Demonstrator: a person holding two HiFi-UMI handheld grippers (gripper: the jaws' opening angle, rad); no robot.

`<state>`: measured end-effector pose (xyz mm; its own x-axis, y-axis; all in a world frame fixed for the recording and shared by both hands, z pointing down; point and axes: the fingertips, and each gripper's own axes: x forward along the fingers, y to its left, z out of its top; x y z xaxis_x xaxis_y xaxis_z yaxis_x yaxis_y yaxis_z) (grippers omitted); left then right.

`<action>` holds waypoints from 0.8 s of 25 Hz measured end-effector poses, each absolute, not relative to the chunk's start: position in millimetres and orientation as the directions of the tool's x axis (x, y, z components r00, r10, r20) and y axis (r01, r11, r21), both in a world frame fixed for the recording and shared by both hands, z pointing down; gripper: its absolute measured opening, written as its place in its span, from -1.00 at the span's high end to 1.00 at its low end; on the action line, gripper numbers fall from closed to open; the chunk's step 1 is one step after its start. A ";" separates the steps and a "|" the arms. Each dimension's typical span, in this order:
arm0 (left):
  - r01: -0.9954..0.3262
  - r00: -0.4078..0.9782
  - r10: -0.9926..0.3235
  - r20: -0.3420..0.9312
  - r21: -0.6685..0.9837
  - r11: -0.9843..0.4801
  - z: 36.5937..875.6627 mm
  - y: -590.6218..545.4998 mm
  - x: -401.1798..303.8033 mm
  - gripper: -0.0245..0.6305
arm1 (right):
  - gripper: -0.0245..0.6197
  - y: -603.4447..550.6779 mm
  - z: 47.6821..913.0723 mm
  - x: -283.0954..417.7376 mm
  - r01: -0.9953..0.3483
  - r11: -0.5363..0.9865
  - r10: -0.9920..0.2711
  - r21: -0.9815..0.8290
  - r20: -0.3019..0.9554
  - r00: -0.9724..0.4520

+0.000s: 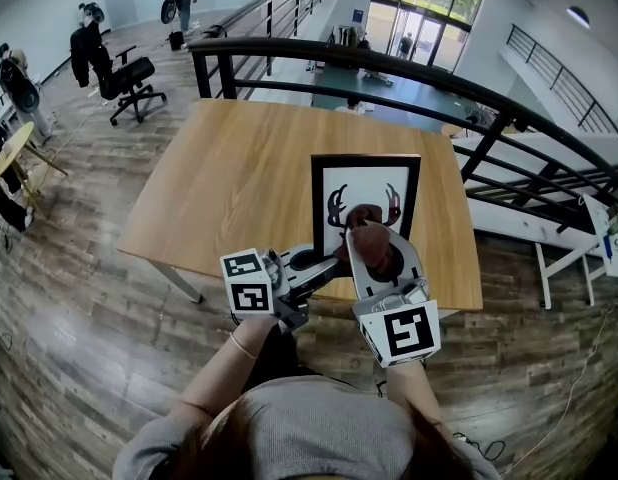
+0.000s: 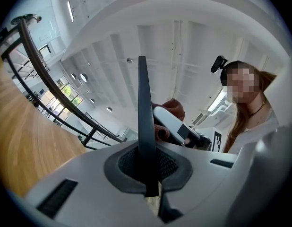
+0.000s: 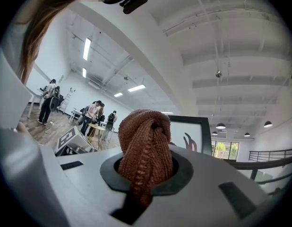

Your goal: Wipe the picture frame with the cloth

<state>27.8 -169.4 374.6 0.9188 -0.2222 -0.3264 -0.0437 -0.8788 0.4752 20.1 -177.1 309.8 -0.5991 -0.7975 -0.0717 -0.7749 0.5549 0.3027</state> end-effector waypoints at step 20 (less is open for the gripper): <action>-0.035 0.907 -0.235 -0.349 0.494 -0.869 364.8 -179.2 30.9 0.87 | 0.78 -168.6 326.5 31.3 -0.780 0.550 -0.800 0.300 -0.080 -0.595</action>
<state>30.9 -179.2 364.8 0.9071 -0.2351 -0.3492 -0.0351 -0.8688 0.4939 31.3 -168.6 326.5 -0.5946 -0.8001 -0.0795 -0.7796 0.5495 0.3004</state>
